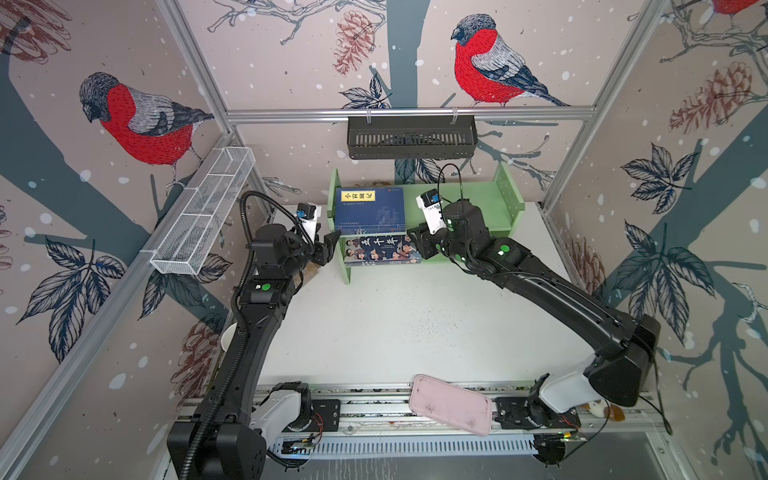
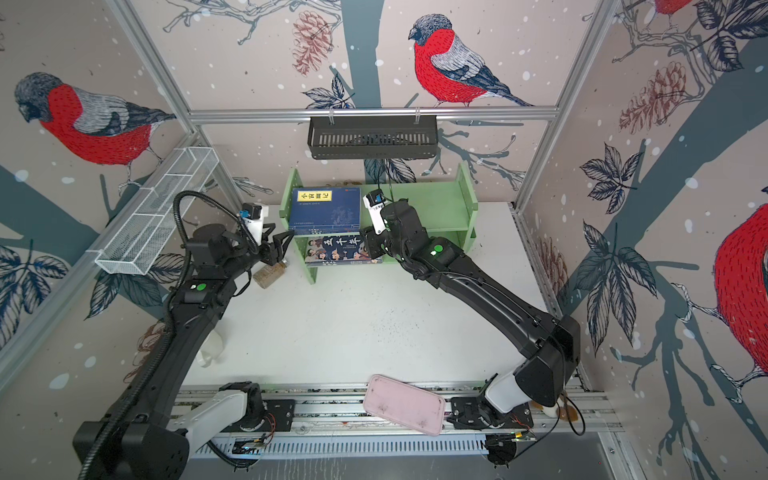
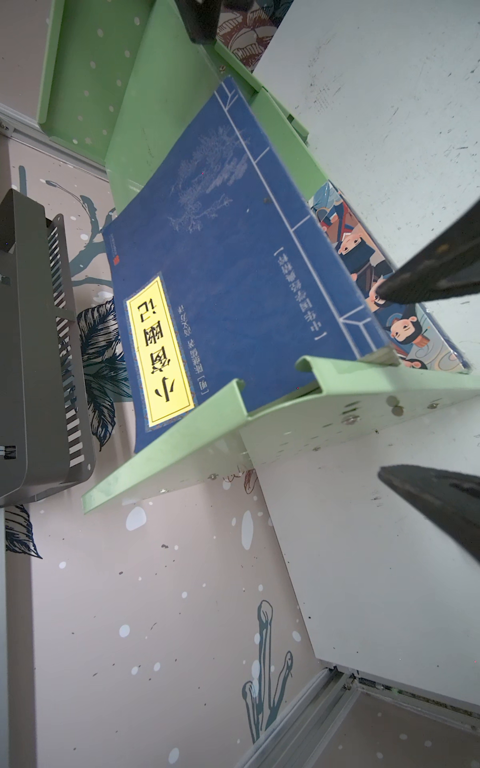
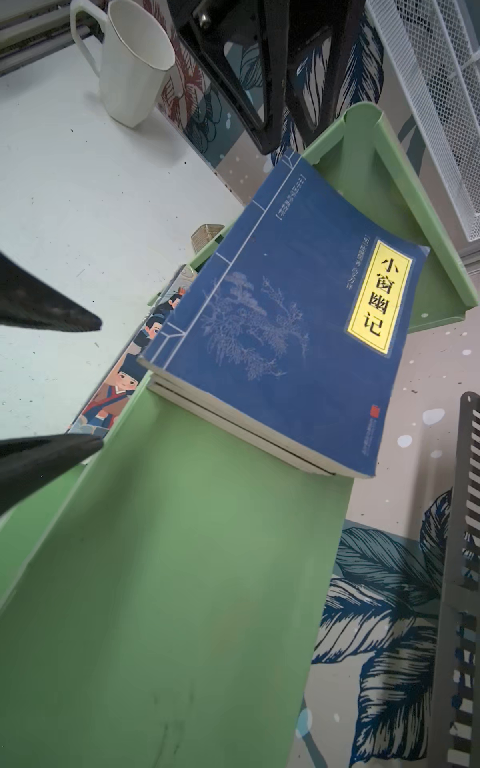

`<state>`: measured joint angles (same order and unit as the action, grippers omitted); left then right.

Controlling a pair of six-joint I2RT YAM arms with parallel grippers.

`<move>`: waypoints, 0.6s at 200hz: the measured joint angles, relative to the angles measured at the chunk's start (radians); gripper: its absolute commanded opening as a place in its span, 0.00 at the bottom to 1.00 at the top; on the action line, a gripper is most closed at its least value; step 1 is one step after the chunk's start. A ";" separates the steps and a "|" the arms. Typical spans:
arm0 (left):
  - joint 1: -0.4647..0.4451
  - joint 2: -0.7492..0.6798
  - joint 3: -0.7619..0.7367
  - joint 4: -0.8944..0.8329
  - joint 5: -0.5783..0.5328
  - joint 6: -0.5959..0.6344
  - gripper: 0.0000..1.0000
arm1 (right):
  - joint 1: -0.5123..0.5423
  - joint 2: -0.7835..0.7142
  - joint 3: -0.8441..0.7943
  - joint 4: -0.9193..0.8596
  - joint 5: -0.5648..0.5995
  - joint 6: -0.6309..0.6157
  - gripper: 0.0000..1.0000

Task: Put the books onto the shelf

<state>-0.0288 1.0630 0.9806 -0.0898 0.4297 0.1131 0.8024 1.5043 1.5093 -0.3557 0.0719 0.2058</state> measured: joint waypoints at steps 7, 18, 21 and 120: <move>0.000 0.001 0.000 0.000 0.002 0.000 0.63 | 0.002 0.003 0.000 0.002 0.011 -0.002 0.42; 0.000 0.003 0.000 0.000 0.006 0.000 0.62 | 0.006 0.009 0.000 0.010 0.021 -0.008 0.42; 0.000 0.003 0.000 0.000 0.008 0.000 0.63 | 0.007 0.011 0.000 0.011 0.026 -0.010 0.42; 0.000 0.010 0.000 0.001 0.014 0.000 0.63 | 0.027 0.063 0.023 0.025 0.040 -0.047 0.42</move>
<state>-0.0288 1.0733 0.9802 -0.0891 0.4438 0.1131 0.8299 1.5669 1.5326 -0.3305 0.1116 0.1585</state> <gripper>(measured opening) 0.626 0.418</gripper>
